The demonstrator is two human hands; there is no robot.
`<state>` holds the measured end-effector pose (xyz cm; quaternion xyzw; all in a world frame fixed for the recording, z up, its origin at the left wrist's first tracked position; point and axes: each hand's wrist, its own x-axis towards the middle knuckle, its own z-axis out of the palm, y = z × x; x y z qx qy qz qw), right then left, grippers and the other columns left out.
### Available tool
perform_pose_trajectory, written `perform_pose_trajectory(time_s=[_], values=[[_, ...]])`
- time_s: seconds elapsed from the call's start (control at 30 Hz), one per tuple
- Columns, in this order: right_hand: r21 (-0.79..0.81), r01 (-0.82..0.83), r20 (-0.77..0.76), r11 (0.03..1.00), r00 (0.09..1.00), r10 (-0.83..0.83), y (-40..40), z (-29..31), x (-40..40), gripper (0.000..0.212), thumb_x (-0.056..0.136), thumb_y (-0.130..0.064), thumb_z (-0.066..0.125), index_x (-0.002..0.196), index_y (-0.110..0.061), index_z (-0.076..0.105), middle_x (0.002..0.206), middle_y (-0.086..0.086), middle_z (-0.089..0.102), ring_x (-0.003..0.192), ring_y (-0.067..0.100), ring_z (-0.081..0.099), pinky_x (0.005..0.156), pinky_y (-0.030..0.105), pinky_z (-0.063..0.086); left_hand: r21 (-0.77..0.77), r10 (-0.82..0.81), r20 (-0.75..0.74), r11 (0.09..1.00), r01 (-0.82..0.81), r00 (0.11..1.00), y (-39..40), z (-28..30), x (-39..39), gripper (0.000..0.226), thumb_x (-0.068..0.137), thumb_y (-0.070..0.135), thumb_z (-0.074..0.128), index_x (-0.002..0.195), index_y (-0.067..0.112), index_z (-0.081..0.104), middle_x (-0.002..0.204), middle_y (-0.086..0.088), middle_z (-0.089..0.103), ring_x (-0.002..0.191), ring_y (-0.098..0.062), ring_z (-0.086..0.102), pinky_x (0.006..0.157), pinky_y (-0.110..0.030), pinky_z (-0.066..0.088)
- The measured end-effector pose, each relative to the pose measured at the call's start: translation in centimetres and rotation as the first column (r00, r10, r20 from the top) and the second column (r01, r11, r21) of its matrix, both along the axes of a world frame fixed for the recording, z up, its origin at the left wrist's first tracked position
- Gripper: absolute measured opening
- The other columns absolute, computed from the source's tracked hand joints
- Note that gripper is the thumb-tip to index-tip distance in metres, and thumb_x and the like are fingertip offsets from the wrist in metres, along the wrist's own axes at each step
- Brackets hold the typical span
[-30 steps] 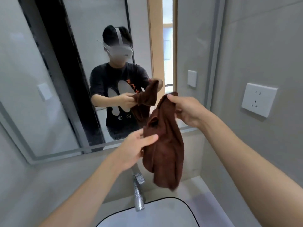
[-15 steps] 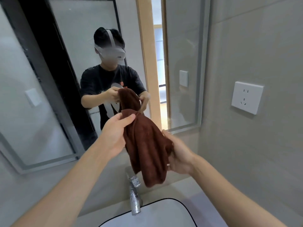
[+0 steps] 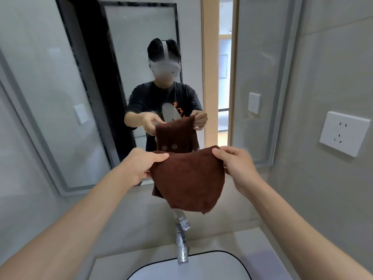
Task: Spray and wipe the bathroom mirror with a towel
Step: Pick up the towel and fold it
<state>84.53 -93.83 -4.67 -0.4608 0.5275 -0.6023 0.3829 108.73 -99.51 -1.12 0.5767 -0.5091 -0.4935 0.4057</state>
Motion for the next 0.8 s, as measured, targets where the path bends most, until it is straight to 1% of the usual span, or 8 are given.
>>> perform_pose_trajectory(time_s=[0.17, 0.27, 0.37, 0.43, 0.53, 0.6, 0.67, 0.8], values=[[-0.098, 0.05, -0.102, 0.994, 0.993, -0.06, 0.2, 0.0, 1.4, 0.01, 0.094, -0.026, 0.071, 0.09, -0.021, 0.079, 0.097, -0.001, 0.077, 0.095, 0.017, 0.072, 0.084, 0.031, 0.06, -0.025, -0.114, 0.198, 0.992, 0.121, 0.974, 0.3, 2.2, 1.1, 0.077, 0.058, 0.023, 0.095, 0.122, -0.001, 0.061, 0.117, -0.012, 0.072, 0.108, -0.029, 0.069, 0.094, -0.047, 0.057], [-0.181, 0.052, -0.098, 0.982, 0.993, -0.071, 0.3, 0.1, 1.7, 0.007, 0.092, -0.024, 0.073, 0.093, -0.028, 0.079, 0.117, -0.011, 0.07, 0.112, 0.013, 0.067, 0.092, 0.027, 0.056, -0.05, -0.207, 0.23, 0.973, 0.224, 0.951, 0.7, 3.1, 2.1, 0.119, 0.049, 0.023, 0.098, 0.15, 0.014, 0.035, 0.132, -0.008, 0.062, 0.113, -0.027, 0.066, 0.094, -0.041, 0.055], [-0.276, -0.128, -0.117, 0.953, 0.988, 0.099, 0.6, 0.1, 1.9, 0.028, 0.093, -0.018, 0.072, 0.112, -0.039, 0.072, 0.118, -0.023, 0.07, 0.122, 0.009, 0.063, 0.095, 0.025, 0.053, -0.128, -0.304, 0.448, 0.909, 0.397, 0.841, 1.2, 3.3, 3.3, 0.07, 0.064, 0.007, 0.091, 0.128, 0.018, 0.064, 0.113, -0.004, 0.075, 0.103, -0.019, 0.072, 0.098, -0.038, 0.055], [-0.288, -0.28, -0.248, 0.916, 0.946, 0.211, 0.4, -0.3, 2.6, 0.058, 0.09, -0.02, 0.074, 0.14, -0.04, 0.053, 0.134, -0.017, 0.064, 0.128, 0.007, 0.058, 0.103, 0.032, 0.051, -0.269, -0.167, 0.635, 0.868, 0.418, 0.754, 1.8, 3.4, 3.5, 0.035, 0.08, 0.003, 0.081, 0.101, 0.029, 0.071, 0.097, 0.002, 0.075, 0.092, -0.017, 0.072, 0.089, -0.034, 0.056], [-0.286, -0.34, -0.336, 0.896, 0.911, 0.239, -0.3, -0.4, 4.5, 0.073, 0.091, -0.013, 0.07, 0.149, -0.04, 0.035, 0.142, -0.008, 0.055, 0.129, 0.008, 0.056, 0.109, 0.041, 0.05, -0.442, 0.126, 0.754, 0.823, 0.356, 0.645, 2.1, 3.4, 4.5, 0.021, 0.086, 0.014, 0.076, 0.091, 0.029, 0.061, 0.103, 0.0, 0.056, 0.096, -0.022, 0.057, 0.088, -0.033, 0.044], [-0.308, -0.336, -0.325, 0.89, 0.916, 0.234, -0.9, -0.7, 6.2, 0.068, 0.094, -0.006, 0.065, 0.145, -0.039, 0.035, 0.134, -0.003, 0.058, 0.122, 0.012, 0.06, 0.105, 0.045, 0.053, -0.459, 0.172, 0.719, 0.845, 0.274, 0.673, 2.2, 3.0, 6.4, 0.019, 0.088, 0.017, 0.074, 0.094, 0.026, 0.058, 0.107, -0.003, 0.053, 0.098, -0.02, 0.052, 0.091, -0.037, 0.043], [-0.3, -0.359, -0.311, 0.884, 0.913, 0.266, -1.3, -1.2, 8.4, 0.067, 0.095, -0.005, 0.064, 0.144, -0.039, 0.034, 0.128, 0.001, 0.059, 0.114, 0.014, 0.066, 0.097, 0.043, 0.058, -0.407, 0.085, 0.511, 0.9, 0.154, 0.855, 2.9, 2.2, 8.8, 0.016, 0.091, 0.01, 0.07, 0.092, 0.021, 0.058, 0.096, -0.004, 0.062, 0.088, -0.02, 0.059, 0.084, -0.036, 0.049], [-0.235, -0.48, -0.362, 0.845, 0.85, 0.382, -1.2, -3.4, 13.9, 0.078, 0.093, -0.002, 0.067, 0.152, -0.033, 0.025, 0.123, -0.004, 0.054, 0.107, 0.002, 0.063, 0.087, 0.017, 0.056, -0.323, 0.158, 0.127, 0.94, -0.11, 0.979, 5.4, -1.6, 13.5, 0.015, 0.096, 0.002, 0.061, 0.103, 0.015, 0.06, 0.087, 0.0, 0.066, 0.074, -0.007, 0.064, 0.072, -0.02, 0.053]])
